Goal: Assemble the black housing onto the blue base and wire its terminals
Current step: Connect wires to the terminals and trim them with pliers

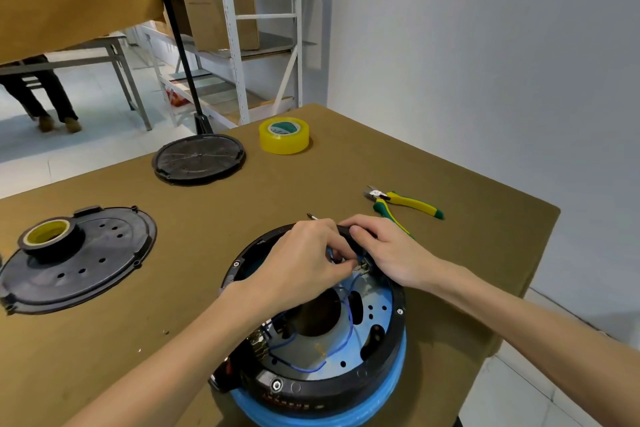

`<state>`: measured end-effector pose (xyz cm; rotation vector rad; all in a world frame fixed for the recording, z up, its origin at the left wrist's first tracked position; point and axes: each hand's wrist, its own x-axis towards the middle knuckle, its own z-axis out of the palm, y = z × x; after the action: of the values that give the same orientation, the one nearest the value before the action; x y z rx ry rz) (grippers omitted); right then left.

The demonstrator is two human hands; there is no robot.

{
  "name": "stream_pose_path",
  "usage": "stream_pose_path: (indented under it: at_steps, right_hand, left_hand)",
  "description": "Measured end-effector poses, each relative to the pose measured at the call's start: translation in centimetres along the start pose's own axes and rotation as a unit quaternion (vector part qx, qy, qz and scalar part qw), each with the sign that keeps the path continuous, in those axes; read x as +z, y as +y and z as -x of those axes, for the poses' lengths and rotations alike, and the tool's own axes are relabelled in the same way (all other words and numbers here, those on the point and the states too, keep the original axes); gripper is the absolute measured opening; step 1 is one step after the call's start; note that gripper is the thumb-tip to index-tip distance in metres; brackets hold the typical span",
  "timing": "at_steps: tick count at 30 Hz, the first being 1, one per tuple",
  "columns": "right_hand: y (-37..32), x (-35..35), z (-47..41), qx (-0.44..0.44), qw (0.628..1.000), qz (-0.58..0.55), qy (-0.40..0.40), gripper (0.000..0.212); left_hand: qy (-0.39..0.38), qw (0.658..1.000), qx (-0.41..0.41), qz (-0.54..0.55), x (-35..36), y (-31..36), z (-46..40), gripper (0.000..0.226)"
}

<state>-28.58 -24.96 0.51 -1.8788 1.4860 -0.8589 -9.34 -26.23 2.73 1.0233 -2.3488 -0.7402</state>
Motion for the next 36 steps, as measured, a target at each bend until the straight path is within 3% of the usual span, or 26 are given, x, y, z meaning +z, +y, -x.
stream_pose_path:
  at_steps: [18,36]
  right_hand:
    - [0.26,0.21,0.02,0.010,1.000,-0.012,0.009,0.026]
    - [0.08,0.29,0.20,0.024,0.999,-0.022,0.018,0.026]
  left_hand:
    - [-0.014,1.000,-0.016,0.008,-0.09,-0.24,-0.14,0.009]
    - [-0.058,0.993,-0.049,0.094,-0.18,-0.55,-0.57,0.016]
